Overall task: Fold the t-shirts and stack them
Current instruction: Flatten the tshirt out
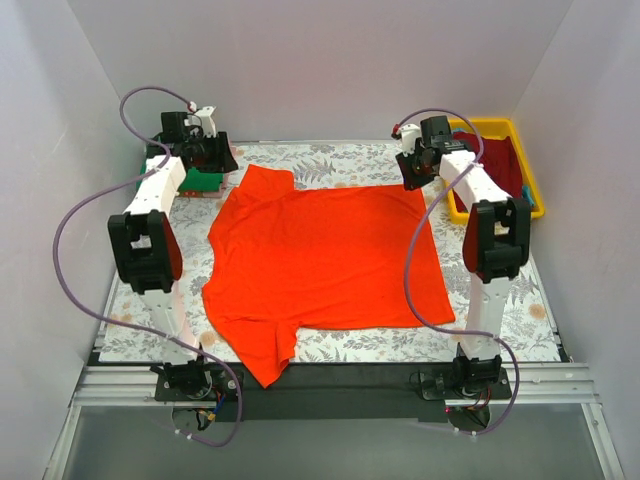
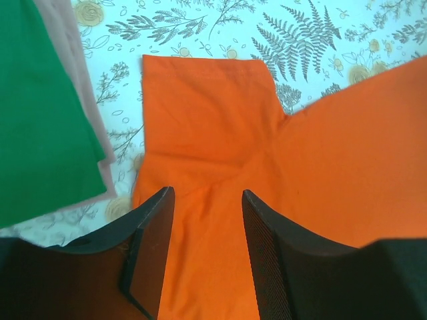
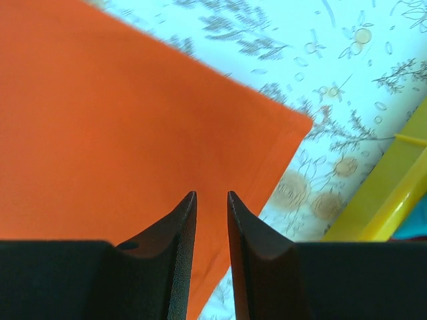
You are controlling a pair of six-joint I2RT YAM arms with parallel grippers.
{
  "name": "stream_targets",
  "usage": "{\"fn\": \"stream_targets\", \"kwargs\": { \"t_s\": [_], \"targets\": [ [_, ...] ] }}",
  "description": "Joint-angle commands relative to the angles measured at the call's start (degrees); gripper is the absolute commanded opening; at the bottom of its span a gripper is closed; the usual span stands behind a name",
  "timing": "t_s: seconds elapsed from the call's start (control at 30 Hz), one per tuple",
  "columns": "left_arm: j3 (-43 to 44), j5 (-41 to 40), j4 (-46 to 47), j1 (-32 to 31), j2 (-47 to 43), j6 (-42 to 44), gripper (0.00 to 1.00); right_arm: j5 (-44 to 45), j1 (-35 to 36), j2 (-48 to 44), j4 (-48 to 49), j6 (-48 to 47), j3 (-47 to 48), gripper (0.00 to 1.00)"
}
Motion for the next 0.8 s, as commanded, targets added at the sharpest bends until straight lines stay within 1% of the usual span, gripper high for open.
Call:
{"fn": "stream_targets", "kwargs": {
  "t_s": [0.0, 0.13, 0.17, 0.2, 0.4, 0.43, 0.5, 0.57, 0.67, 0.7, 0.77],
  "targets": [
    [4.0, 0.7, 3.4, -0.6, 4.0, -5.0, 0.44, 5.9, -0.6, 5.2, 5.5, 5.9, 6.6, 0.32],
    [5.3, 0.2, 6.5, -1.5, 7.1, -5.9, 0.44, 8.5, -1.3, 10.2, 10.3, 8.4, 9.4, 0.33],
    [5.2, -0.1, 7.0, -1.7, 7.5, -5.9, 0.45, 8.5, -1.4, 10.7, 12.1, 9.3, 9.5, 0.33],
    [5.4, -0.2, 7.7, -2.0, 8.4, -5.9, 0.45, 10.7, -1.8, 11.0, 13.0, 9.6, 9.5, 0.34],
    [8.2, -2.5, 8.6, -3.0, 12.6, -4.5, 0.45, 12.1, -3.2, 13.2, 16.4, 11.1, 8.6, 0.35],
    [8.7, -2.6, 8.8, -4.9, 13.3, -4.4, 0.45, 12.3, -3.3, 13.5, 16.6, 11.2, 8.4, 0.36],
    [10.2, -2.6, 8.6, -5.1, 14.2, -4.3, 0.45, 11.0, -3.9, 14.1, 17.2, 11.3, 8.2, 0.37],
    [11.1, -3.4, 8.7, -5.6, 15.7, -4.4, 0.46, 10.3, -4.2, 14.9, 17.1, 11.5, 8.1, 0.41],
    [12.6, -3.6, 8.7, -6.0, 17.3, -5.1, 0.46, 9.2, -4.3, 16.0, 17.1, 12.0, 7.6, 0.42],
    [13.0, -3.9, 8.7, -6.2, 17.7, -5.0, 0.46, 7.0, -4.4, 16.1, 17.2, 12.0, 7.4, 0.41],
    [13.5, -5.0, 8.7, -6.5, 18.5, -4.7, 0.47, 6.3, -4.5, 16.6, 17.1, 12.2, 7.0, 0.41]
  ]
}}
